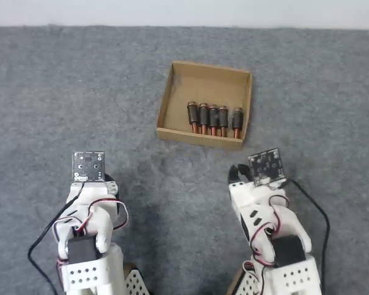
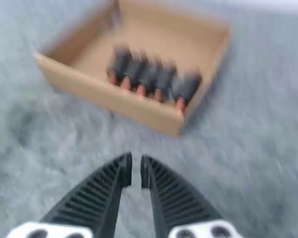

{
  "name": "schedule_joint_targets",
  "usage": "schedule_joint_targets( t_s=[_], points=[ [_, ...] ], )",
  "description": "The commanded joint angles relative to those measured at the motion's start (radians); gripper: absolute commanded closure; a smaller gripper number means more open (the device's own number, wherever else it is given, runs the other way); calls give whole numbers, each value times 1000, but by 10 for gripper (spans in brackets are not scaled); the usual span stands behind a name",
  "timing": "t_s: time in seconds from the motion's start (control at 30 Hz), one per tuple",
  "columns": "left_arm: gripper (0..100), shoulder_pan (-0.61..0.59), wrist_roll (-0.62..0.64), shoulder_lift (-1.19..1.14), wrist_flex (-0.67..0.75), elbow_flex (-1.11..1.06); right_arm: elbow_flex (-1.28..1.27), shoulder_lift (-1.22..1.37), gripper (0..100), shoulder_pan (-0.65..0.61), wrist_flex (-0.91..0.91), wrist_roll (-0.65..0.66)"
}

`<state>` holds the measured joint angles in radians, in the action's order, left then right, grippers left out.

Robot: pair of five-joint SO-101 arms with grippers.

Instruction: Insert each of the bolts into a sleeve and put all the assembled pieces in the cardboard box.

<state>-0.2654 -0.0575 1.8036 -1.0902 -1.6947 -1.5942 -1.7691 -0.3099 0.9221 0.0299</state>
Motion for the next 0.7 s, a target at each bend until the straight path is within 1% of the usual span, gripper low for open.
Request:
schedule_joint_targets(
  t_s=[0.0,0.13,0.23,0.33,0.37,0.43,0.47,0.53,0.67],
  points=[
    [988,15,-3,15,-3,10,38,8,992,68,79,-18],
    [988,15,-2,15,-6,10,-29,-33,992,120,156,-110],
    [988,17,-2,17,-48,10,-92,-50,992,143,186,-117],
    [988,8,-2,14,-66,10,-89,-47,992,168,292,-117],
    [988,6,-2,14,-95,10,-89,-48,992,174,308,-115],
    [988,6,-8,17,-183,10,-89,-48,992,165,321,-117],
    [988,-2,-8,12,-164,10,-86,-48,992,151,346,-118],
    [988,-23,-6,15,-173,10,-83,-48,992,119,392,-118],
    [988,-43,-8,15,-172,10,-89,-42,992,84,383,-117]
  ],
)
